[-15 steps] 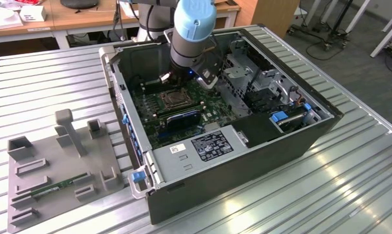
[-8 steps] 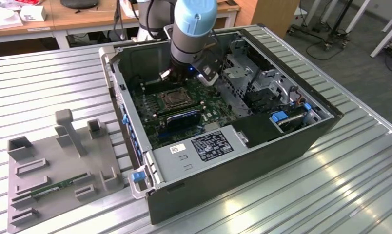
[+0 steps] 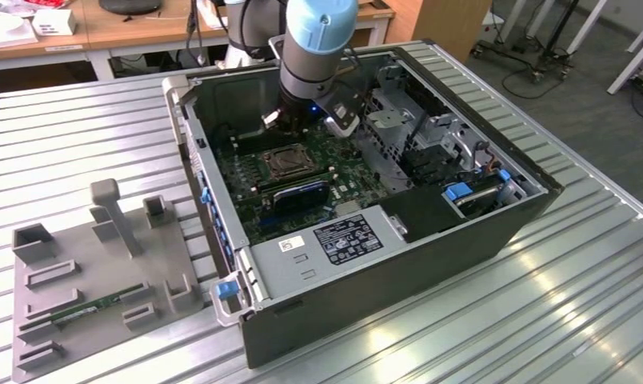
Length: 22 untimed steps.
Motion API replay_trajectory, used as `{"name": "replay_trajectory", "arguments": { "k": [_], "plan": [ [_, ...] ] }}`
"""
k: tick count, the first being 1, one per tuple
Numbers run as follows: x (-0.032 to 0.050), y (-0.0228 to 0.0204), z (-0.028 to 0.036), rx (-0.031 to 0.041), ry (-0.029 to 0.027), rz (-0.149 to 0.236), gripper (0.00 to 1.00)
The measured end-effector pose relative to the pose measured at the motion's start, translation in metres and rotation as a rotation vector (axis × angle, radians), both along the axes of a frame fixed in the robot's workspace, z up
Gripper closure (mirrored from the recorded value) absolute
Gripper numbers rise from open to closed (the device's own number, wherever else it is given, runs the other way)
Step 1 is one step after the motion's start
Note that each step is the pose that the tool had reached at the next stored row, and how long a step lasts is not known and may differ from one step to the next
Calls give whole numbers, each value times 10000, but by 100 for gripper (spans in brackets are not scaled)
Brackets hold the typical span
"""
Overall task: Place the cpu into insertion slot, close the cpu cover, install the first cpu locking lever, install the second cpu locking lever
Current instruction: 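Install the first cpu locking lever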
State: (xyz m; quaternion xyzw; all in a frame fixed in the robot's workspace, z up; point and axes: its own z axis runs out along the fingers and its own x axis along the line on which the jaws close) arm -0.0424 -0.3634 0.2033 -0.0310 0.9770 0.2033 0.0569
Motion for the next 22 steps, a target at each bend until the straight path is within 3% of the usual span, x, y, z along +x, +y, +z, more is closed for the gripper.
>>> {"name": "replay_trajectory", "arguments": {
  "k": [1,2,3,5,6,11,12,13,22],
  "plan": [
    [0,0,0,0,10,0,89],
    [1,0,-1,-5,72,3,89],
    [2,0,-2,-24,185,2,89],
    [4,0,-4,-79,501,2,89],
    [5,0,-5,-90,585,1,89],
    [5,1,-5,-108,625,0,89],
    [5,3,-4,-199,628,-3,89],
    [5,4,-4,-362,626,-8,89],
    [5,12,-4,-1995,659,-47,89]
  ]
}}
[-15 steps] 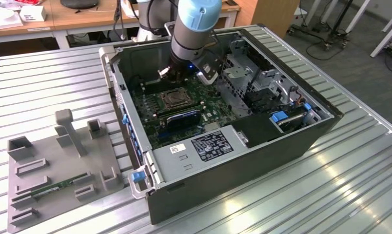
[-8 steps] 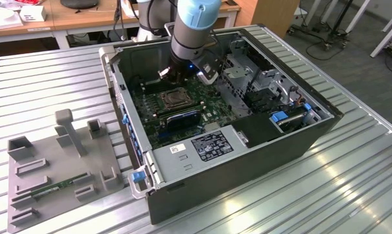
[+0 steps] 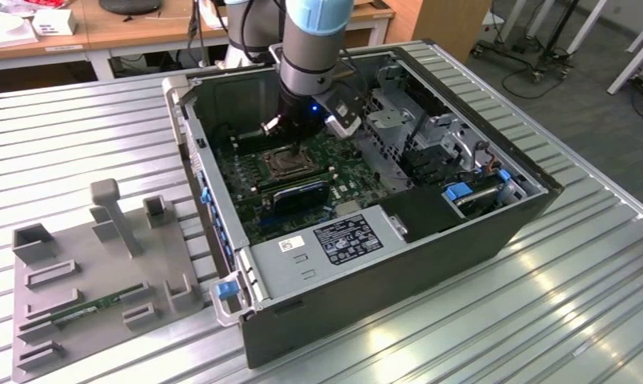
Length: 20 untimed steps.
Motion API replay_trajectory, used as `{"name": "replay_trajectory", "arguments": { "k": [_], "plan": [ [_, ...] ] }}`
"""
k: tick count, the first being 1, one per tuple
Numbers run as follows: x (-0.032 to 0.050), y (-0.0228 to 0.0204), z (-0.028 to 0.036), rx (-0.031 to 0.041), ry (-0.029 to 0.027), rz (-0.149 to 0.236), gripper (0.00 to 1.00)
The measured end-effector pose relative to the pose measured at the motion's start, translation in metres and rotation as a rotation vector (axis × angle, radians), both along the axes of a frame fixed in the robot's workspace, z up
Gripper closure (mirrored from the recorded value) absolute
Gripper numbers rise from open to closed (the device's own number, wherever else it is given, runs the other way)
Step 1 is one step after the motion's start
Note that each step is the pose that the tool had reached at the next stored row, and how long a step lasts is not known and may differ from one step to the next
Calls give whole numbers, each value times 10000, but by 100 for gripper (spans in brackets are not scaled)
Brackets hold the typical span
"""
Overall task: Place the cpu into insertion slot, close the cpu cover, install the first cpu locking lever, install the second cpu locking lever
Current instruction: 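Install the first cpu locking lever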
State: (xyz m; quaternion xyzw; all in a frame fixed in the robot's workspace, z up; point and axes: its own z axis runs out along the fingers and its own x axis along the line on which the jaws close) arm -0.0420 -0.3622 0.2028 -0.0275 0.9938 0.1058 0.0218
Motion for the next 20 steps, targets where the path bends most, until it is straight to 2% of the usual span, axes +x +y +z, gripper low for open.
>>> {"name": "replay_trajectory", "arguments": {
  "k": [1,2,5,9,12,13,17,18,20],
  "plan": [
    [0,2,0,-129,5,1,89],
    [0,3,-1,-181,8,3,89],
    [0,3,-1,-186,8,4,89],
    [-38,25,-3,-191,8,1,89],
    [-38,25,-3,-215,9,4,89],
    [-38,27,-3,-247,10,2,89],
    [-38,30,-2,-645,9,2,89],
    [-37,31,1,-684,9,3,89],
    [-38,32,28,-692,10,4,89]
  ]
}}
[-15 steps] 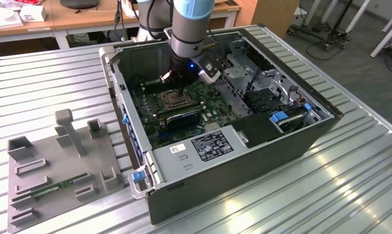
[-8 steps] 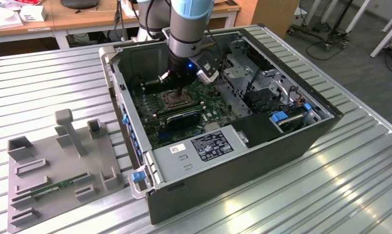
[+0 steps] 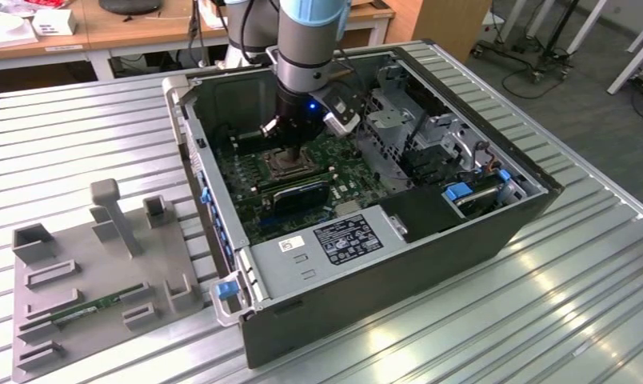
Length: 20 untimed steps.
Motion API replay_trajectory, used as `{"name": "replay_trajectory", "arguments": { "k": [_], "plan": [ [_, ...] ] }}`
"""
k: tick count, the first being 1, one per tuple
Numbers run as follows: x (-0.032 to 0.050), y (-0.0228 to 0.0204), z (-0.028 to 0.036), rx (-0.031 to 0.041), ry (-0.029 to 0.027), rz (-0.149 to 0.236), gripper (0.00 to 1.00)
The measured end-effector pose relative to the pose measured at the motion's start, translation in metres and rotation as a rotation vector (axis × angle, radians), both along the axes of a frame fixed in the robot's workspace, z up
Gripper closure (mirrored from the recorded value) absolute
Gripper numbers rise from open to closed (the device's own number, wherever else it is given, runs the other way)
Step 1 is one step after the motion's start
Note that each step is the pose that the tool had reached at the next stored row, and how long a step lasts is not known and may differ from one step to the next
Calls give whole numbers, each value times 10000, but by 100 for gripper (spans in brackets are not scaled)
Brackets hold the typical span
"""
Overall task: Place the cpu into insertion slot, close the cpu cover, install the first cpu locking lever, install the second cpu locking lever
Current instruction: 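Install the first cpu locking lever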
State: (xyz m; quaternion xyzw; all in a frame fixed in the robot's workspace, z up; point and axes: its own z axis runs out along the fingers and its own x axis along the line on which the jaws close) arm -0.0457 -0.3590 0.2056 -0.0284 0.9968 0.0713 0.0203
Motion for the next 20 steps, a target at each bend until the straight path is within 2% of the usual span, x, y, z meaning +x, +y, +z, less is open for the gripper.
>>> {"name": "replay_trajectory", "arguments": {
  "k": [3,4,5,6,7,8,9,20],
  "plan": [
    [0,1,41,-9,-2,-1,89],
    [0,2,40,-40,-3,-3,89],
    [-1,1,41,-117,-2,-4,89],
    [-1,1,41,-228,1,-2,89],
    [-1,3,40,-414,8,-2,89],
    [-2,7,38,-553,12,-2,89],
    [-2,9,33,-607,12,-2,89],
    [-34,22,18,-625,13,-2,89]
  ]
}}
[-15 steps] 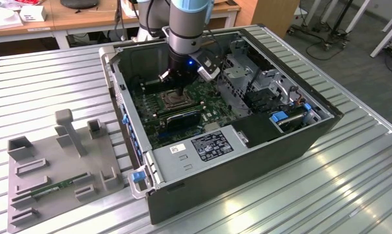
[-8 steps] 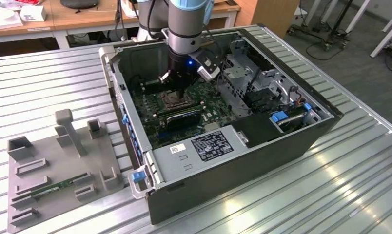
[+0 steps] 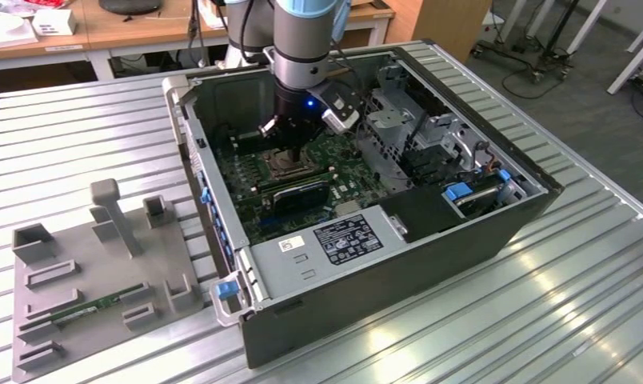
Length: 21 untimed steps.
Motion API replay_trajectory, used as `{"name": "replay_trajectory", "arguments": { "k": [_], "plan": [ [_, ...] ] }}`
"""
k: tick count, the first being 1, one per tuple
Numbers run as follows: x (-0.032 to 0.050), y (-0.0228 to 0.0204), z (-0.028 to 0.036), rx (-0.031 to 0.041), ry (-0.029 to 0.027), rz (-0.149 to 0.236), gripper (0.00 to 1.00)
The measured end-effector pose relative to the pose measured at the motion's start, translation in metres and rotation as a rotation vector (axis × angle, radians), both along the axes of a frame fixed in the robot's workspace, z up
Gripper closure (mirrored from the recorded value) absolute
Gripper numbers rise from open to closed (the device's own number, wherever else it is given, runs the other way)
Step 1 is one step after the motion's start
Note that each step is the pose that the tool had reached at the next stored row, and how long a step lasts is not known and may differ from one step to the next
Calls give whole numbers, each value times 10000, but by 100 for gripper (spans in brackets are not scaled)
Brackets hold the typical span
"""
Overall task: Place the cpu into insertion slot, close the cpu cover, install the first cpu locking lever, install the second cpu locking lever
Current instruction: 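Install the first cpu locking lever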
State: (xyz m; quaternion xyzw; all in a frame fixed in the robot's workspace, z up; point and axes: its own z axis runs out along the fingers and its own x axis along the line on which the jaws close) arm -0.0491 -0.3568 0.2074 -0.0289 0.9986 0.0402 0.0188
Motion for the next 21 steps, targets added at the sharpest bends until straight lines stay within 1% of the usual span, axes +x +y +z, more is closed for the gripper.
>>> {"name": "replay_trajectory", "arguments": {
  "k": [2,5,10,11,12,17,21],
  "plan": [
    [0,0,23,-18,1,1,89],
    [0,-1,72,-22,0,0,89],
    [0,0,77,-20,3,1,89],
    [0,0,77,-22,57,1,89],
    [0,0,77,-23,150,0,89],
    [0,0,77,-23,154,1,89],
    [-26,5,76,-21,152,0,89]
  ]
}}
